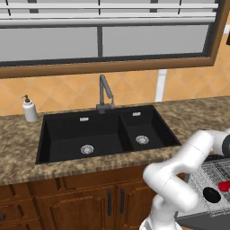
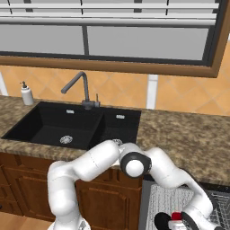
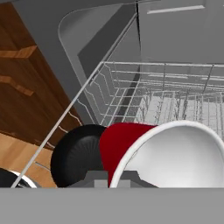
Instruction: Pick up the cup and bowl from the counter, place them in the dishwasher, and close the dishwasher door.
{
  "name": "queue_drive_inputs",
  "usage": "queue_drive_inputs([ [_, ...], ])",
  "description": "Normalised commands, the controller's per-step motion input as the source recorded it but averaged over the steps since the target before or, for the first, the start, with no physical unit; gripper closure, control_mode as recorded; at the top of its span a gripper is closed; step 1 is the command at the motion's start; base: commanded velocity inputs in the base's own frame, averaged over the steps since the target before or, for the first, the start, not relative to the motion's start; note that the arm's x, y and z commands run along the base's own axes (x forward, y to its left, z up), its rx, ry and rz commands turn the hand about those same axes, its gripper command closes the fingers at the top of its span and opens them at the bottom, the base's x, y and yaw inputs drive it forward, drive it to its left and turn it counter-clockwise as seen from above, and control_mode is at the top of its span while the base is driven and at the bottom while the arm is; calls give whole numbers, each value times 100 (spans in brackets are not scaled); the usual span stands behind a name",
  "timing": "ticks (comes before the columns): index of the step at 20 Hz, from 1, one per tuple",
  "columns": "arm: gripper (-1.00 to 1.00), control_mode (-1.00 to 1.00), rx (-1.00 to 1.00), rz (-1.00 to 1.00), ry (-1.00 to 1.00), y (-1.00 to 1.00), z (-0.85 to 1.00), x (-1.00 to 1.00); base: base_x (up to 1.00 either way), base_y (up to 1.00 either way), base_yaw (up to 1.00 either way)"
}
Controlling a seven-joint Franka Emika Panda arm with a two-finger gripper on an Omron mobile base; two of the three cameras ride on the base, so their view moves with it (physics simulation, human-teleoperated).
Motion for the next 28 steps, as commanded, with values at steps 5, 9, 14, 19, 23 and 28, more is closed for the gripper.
queue_drive_inputs([
  [5, -100, -100, 1, -3, 0, -1, -12, 0, 0, 0, 0],
  [9, -100, -100, 0, -2, 0, 0, -9, 0, 0, 0, 0],
  [14, -100, -100, 0, -3, 1, -7, -1, 1, 0, 0, 0],
  [19, -100, -100, -11, -8, 16, 0, 0, 16, 0, 0, 0],
  [23, -100, -100, -36, -3, 29, -4, -3, 40, 0, 0, 0],
  [28, -100, -100, -12, 0, 20, -5, -12, 14, 0, 0, 0],
])
